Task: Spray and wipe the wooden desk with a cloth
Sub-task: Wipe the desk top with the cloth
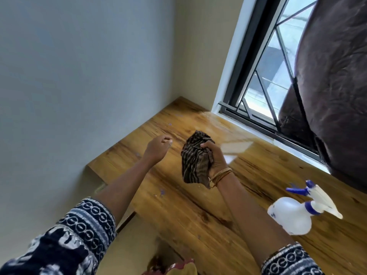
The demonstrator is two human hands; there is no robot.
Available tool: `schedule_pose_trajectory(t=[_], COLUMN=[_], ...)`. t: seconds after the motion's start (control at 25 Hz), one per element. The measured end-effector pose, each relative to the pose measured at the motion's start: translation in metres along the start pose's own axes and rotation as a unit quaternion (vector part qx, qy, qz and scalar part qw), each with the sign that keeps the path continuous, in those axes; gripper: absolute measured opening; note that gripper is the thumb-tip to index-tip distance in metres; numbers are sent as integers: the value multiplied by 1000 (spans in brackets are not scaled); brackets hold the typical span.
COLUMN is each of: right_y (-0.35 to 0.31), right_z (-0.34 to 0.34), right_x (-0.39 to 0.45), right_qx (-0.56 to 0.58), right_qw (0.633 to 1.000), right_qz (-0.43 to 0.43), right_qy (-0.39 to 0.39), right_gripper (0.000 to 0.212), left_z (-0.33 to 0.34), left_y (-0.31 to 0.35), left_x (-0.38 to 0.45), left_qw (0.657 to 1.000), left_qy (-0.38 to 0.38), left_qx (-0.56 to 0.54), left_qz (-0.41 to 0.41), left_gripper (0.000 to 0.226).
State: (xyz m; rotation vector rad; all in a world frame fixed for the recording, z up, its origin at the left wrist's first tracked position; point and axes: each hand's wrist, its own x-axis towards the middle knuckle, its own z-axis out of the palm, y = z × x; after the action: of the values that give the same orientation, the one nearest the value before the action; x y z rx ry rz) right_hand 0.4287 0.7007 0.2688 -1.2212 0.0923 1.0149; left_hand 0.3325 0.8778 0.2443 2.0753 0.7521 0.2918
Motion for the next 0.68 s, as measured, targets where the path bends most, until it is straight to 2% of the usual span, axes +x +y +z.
schedule_pose_trajectory(t=[0.12, 0.16, 0.2, 0.28, 0.36, 0.4, 0.44, 0.56, 0.64, 0.68], right_y=[-24, -32, -41, -50, -53, -52, -48, -20, 6, 18], right_z=[6, 9, 12, 19, 20, 18, 13, -8, -12, -6], right_x=[24, 32, 42, 59, 82, 96, 109, 141, 150, 147], right_qx=[-30, -90, -173, -391, -574, -624, -662, -729, -764, -779], right_qw=[980, 959, 929, 840, 722, 680, 654, 634, 591, 567], right_qz=[-139, -198, -247, -269, -221, -213, -208, -172, -180, -212], right_qy=[141, 184, 214, 262, 318, 321, 301, 193, 183, 164], right_gripper=[22, 15, 17, 38, 57, 60, 60, 59, 61, 62], left_z=[-20, -26, -32, -41, -46, -47, -47, -41, -33, -29], left_y=[-29, -35, -41, -52, -67, -76, -83, -95, -99, -101], left_x=[22, 30, 40, 56, 73, 82, 89, 108, 119, 123], left_qw=[990, 984, 978, 966, 953, 948, 944, 942, 940, 940], left_qy=[-5, -15, -24, -33, -46, -56, -64, -74, -73, -65], left_qx=[137, 169, 198, 247, 285, 300, 309, 308, 308, 309], left_qz=[39, 47, 53, 68, 85, 90, 94, 109, 124, 128], left_gripper=[38, 42, 46, 51, 53, 54, 55, 58, 59, 60])
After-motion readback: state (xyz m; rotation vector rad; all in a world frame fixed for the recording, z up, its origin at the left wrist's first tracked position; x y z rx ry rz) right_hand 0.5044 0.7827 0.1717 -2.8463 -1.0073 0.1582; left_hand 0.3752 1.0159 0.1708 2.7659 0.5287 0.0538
